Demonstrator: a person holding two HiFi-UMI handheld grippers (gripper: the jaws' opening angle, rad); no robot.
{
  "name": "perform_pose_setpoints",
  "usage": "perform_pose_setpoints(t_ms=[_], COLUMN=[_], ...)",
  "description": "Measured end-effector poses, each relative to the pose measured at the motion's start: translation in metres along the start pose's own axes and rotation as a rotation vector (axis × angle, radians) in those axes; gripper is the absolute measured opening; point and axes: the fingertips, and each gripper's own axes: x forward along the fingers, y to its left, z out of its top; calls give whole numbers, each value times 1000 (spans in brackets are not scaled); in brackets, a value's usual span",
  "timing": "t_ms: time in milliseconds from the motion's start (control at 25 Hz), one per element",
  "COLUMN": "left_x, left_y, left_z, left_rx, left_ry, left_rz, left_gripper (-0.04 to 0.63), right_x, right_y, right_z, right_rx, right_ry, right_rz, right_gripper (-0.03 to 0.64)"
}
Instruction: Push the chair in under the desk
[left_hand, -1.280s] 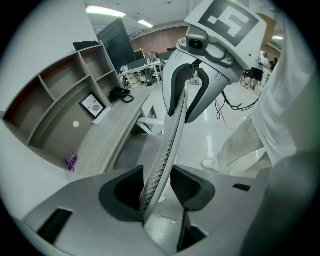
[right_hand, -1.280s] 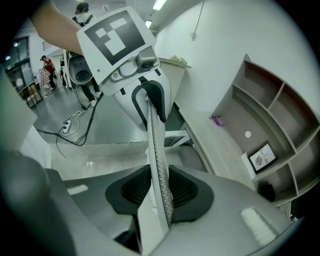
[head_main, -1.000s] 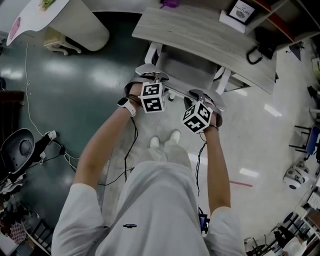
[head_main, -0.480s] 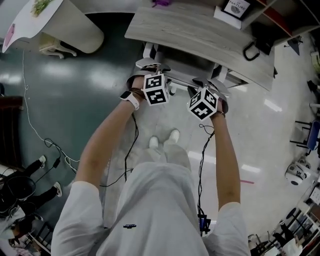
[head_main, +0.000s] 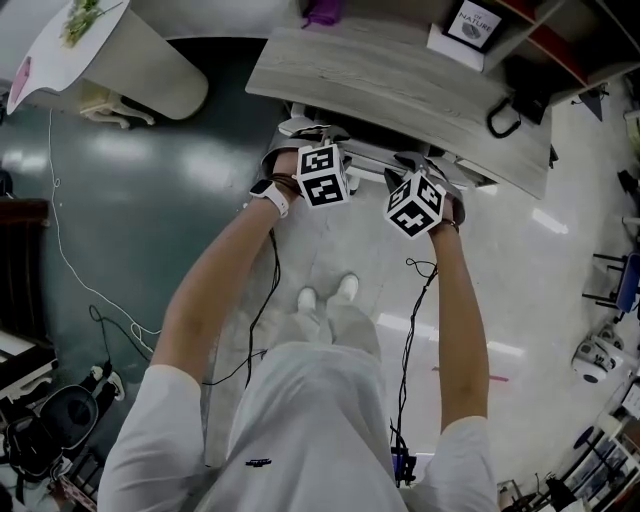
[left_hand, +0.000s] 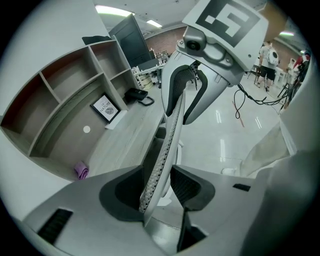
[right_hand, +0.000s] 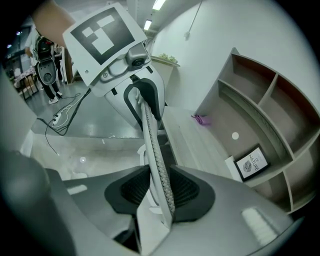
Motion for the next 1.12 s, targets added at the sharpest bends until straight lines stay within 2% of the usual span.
perform_pose_setpoints(t_ms=[160,280,680,920,1040,1120], left_x=[2,2,0,-4,-12,-18], left_y=[6,4,1,1,0,-3], left_z=[2,2,2,5,6,6], left_rx=[10,19,-24,-14,6,-9], left_ry=[5,-2,14,7,-1,-14], left_rz=[-19,0,-13,16,58,84], left_gripper=[166,166,170,170,170,170], right_x=[1,1,1,-6,-13,-19], right_y=[-8,-5,-4,-6,-4,1], right_z=[1,0,1,3,4,4], right_rx=[-15,-37,-33,-40,-42,-34], right_ry=[-3,-14,-22,-75,-85,-100], right_rz=[20,-10,-35,-69,-96,-114], right_gripper=[133,133,137,144,167,172])
